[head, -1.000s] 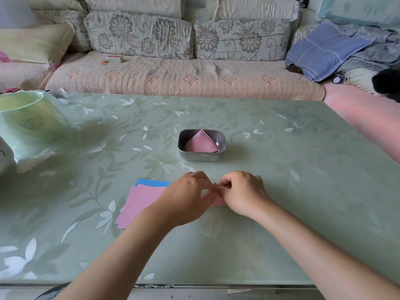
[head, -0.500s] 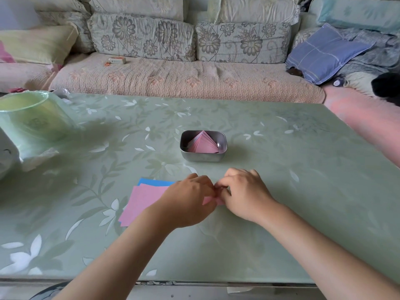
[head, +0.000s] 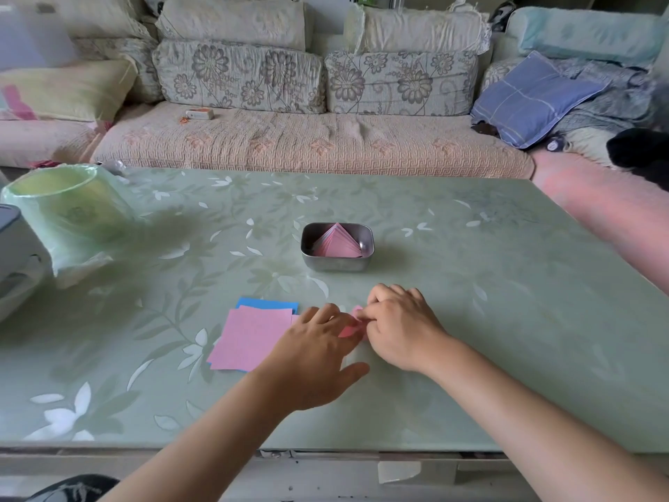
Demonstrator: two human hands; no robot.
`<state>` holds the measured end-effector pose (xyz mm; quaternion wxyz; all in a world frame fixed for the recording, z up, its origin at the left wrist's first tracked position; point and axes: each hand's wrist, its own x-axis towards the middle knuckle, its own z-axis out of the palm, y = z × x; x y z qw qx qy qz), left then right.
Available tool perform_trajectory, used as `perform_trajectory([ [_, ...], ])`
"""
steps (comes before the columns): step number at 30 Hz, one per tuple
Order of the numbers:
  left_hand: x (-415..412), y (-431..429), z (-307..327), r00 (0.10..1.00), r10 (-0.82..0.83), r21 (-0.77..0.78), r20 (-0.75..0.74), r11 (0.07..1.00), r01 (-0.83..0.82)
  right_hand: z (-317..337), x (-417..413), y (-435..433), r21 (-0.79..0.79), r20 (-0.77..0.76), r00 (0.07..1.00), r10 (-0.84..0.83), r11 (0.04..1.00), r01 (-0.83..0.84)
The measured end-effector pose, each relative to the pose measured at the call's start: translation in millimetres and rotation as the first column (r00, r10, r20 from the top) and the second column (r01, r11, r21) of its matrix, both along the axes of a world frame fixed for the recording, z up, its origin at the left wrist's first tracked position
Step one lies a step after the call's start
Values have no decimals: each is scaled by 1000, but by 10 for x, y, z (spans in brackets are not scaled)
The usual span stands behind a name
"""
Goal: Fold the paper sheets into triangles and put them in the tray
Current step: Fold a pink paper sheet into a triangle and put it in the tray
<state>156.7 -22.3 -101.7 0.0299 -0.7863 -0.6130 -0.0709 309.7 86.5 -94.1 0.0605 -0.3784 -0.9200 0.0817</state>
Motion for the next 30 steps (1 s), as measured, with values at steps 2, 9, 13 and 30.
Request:
perform_trajectory([
  [2, 33, -38, 12, 1000, -10, 18, -10, 1000, 10, -9, -8, -4, 19, 14, 1000, -1, 1000, 1],
  [9, 131, -94, -4, 998, 18, -76, 64, 997, -13, -26, 35, -57, 59, 45, 999, 19, 998, -22],
  [13, 138, -123, -29, 993, 33, -119, 117, 993, -19, -28, 91, -139, 84, 104, 993, 49, 995, -58],
  [30, 176, -146, -119, 986, 35, -44, 160, 999, -29, -13, 385, -406, 107, 154, 980, 126, 984, -143],
])
